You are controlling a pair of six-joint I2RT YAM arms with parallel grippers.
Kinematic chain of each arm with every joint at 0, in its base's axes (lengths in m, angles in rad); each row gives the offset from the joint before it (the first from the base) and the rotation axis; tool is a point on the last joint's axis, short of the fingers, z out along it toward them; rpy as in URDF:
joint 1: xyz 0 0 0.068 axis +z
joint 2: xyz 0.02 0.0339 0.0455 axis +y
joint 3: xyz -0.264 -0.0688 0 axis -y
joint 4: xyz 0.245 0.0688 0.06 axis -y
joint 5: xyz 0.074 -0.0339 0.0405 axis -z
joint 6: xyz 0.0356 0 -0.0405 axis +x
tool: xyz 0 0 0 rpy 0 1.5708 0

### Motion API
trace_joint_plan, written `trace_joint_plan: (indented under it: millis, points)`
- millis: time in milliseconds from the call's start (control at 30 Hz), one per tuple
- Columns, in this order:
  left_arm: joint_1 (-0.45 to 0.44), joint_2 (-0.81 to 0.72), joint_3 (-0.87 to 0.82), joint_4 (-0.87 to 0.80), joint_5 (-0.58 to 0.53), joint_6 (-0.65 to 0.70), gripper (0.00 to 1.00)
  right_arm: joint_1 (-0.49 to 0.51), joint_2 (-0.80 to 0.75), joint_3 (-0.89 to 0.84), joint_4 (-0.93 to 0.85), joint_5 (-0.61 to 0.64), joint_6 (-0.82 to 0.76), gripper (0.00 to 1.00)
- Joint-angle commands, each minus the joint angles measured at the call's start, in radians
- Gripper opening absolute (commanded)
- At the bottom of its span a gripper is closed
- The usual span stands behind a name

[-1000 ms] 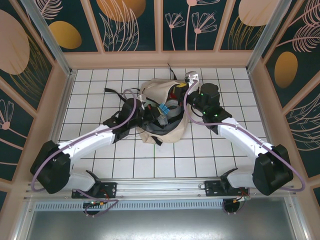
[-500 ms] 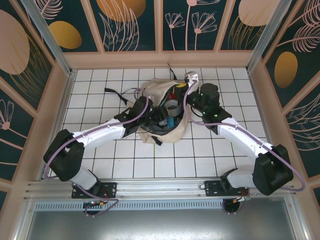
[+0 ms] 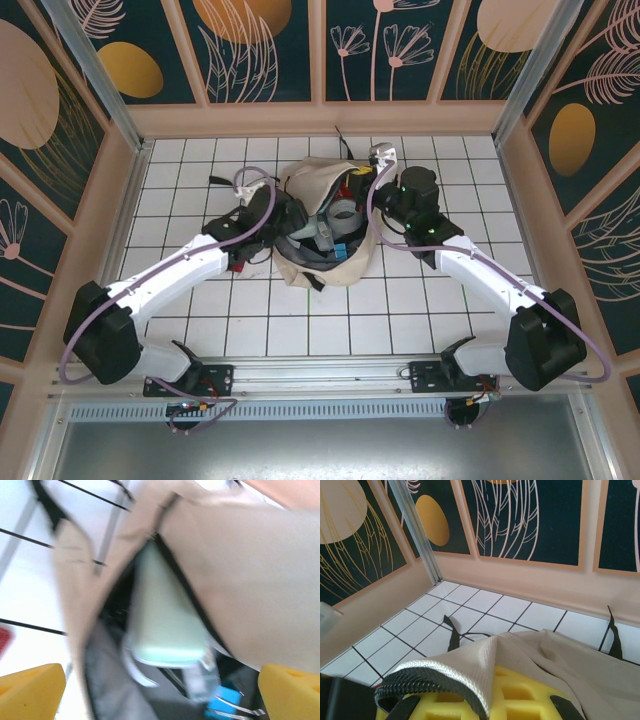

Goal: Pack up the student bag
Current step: Place the loose stationery in the student bag, then pick up the card holder from the middle-left of the table.

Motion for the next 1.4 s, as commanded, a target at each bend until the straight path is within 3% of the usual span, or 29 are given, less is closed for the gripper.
trace_joint_plan:
  millis: [0,167,367,600,733,1000,1200,1267,1367]
  points:
    - [0.095,-0.050,-0.046,-0.126,-0.100,-0.035,0.98,0.014,-0.016,0.009,0.128,-0.021,0.004,0.04]
    - [0.192,-0.040,-0.118,-0.140,-0.117,-0.079,0.99,0.015,-0.016,0.008,0.129,-0.023,0.005,0.04]
    - [0.294,0.041,-0.236,-0.031,0.001,-0.129,0.98,0.014,-0.017,0.008,0.127,-0.023,0.002,0.04]
    - [0.344,0.076,-0.352,0.113,0.106,-0.193,0.76,0.014,-0.021,0.007,0.124,-0.014,-0.004,0.04]
    - [0.343,0.056,-0.398,0.143,0.123,-0.233,0.74,0.014,-0.015,0.008,0.127,-0.015,-0.002,0.04]
    - [0.346,0.077,-0.457,0.214,0.106,-0.268,0.55,0.015,-0.012,0.009,0.127,-0.021,0.002,0.04]
    - [0.346,0.058,-0.457,0.192,0.063,-0.265,0.16,0.014,-0.016,0.008,0.127,-0.019,0.001,0.04]
    - [0.345,0.035,-0.451,0.179,0.055,-0.252,0.07,0.014,-0.015,0.009,0.127,-0.019,0.001,0.04]
    - [0.345,-0.013,-0.433,0.153,0.045,-0.237,0.03,0.015,-0.014,0.009,0.128,-0.023,0.002,0.04]
